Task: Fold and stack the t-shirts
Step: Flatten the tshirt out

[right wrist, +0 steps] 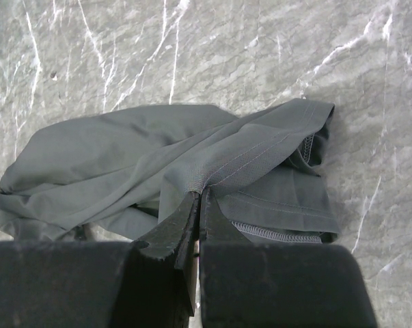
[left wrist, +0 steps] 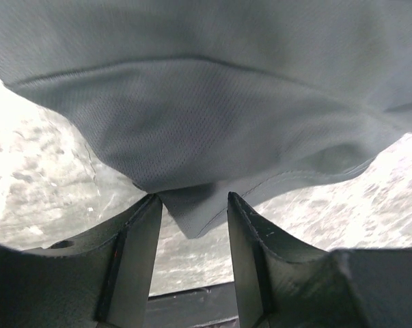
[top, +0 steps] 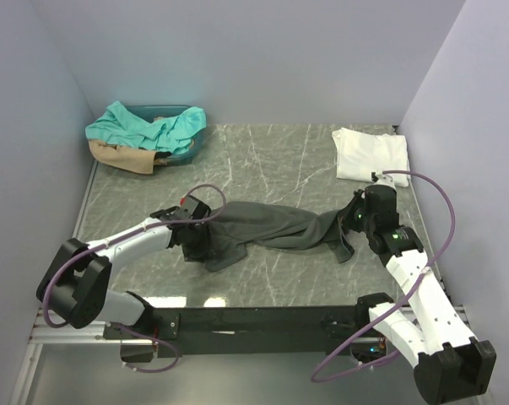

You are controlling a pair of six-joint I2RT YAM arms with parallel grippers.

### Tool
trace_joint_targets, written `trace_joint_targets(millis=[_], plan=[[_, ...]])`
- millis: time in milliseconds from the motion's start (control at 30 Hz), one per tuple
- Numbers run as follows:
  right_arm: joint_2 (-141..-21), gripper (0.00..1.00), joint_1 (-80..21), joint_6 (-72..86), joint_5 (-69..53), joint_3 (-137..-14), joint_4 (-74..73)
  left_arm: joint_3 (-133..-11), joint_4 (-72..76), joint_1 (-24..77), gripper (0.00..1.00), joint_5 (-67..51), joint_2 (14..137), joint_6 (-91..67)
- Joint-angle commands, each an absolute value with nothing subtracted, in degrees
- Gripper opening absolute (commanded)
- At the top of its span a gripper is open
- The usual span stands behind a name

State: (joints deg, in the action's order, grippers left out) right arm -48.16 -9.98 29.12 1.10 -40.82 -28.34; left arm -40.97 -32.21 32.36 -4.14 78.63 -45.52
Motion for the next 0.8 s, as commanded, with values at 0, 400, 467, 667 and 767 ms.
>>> trace_joint_targets(millis=[0,400,467,667,767], plan=[[-47.5,0.00,-9.8,29.5,2.0,-41.2,-27.4,-43.3,-32.2,32.5,0.49,-1.1,76.8,-45.2],[-47.3,0.00,-9.7,29.8,2.2,-40.8,-27.0,-43.4,-27.7,32.5,0.47,-0.2,79.7,-44.6],[-47.5,0.00,-9.8,29.8,2.0,-40.9,-27.1,-44.8,-27.2,32.5,0.46,1.7,80.2,-44.1],[-46.9,0.00,-9.8,29.8,2.1,-40.6,-27.2,-48.4,-27.9,32.4,0.45,6.1,84.2,-43.5],[-46.7,0.00,-9.8,29.7,2.1,-40.4,-27.3,-48.9,-27.8,32.4,0.45,6.9,85.9,-43.3]])
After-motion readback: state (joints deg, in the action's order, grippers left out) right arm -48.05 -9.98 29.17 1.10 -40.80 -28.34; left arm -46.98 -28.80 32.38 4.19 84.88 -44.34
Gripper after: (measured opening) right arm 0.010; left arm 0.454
